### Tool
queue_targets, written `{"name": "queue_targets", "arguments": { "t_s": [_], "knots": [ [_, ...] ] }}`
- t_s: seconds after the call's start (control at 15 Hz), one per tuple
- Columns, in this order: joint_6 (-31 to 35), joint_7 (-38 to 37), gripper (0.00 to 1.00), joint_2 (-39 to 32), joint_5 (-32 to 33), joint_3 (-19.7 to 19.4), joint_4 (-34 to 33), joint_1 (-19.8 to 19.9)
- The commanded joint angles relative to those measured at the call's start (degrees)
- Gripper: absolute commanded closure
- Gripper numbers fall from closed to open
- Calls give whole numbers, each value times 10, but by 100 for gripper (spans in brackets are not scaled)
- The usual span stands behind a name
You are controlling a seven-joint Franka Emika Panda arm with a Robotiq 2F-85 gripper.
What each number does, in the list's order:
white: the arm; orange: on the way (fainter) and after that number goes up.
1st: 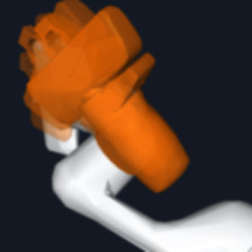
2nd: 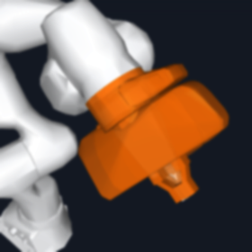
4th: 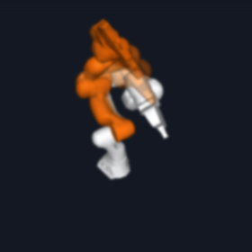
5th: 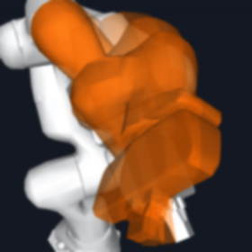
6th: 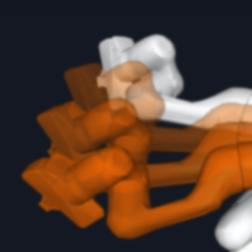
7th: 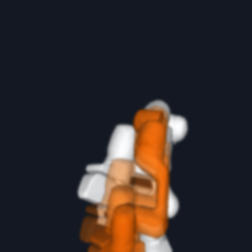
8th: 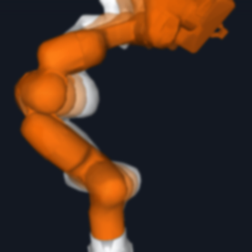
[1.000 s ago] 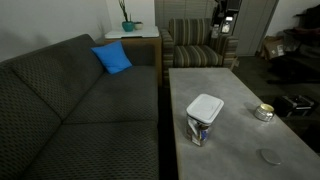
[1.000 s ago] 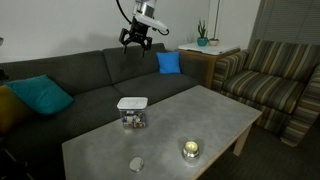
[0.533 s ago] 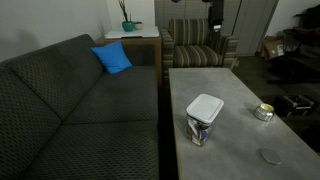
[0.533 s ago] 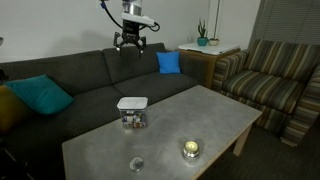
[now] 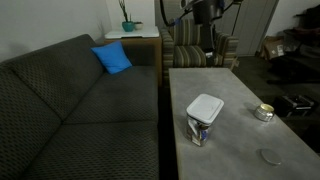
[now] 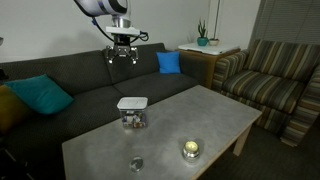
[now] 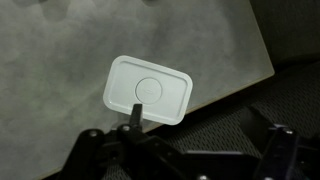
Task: Press the button on the white lid then take the white lid and put it on the table
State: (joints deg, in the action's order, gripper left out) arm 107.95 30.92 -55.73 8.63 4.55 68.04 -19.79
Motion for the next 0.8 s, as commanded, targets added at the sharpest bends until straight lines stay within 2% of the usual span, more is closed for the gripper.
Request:
{"name": "queue_targets", "arguments": {
  "t_s": [0.0, 0.07, 0.13, 0.2, 0.27, 0.73],
  "knots": [
    [95, -25, 0, 32, 2, 1, 103, 0],
    [120, -28, 0, 27, 5, 0, 115, -1],
    [145, -13, 0, 14, 23, 32, 122, 24],
    [166, 10, 0, 8, 10, 50, 130, 42],
    [122, -23, 0, -6, 25, 37, 84, 23],
    [128, -25, 0, -10, 28, 44, 83, 27]
  ]
}}
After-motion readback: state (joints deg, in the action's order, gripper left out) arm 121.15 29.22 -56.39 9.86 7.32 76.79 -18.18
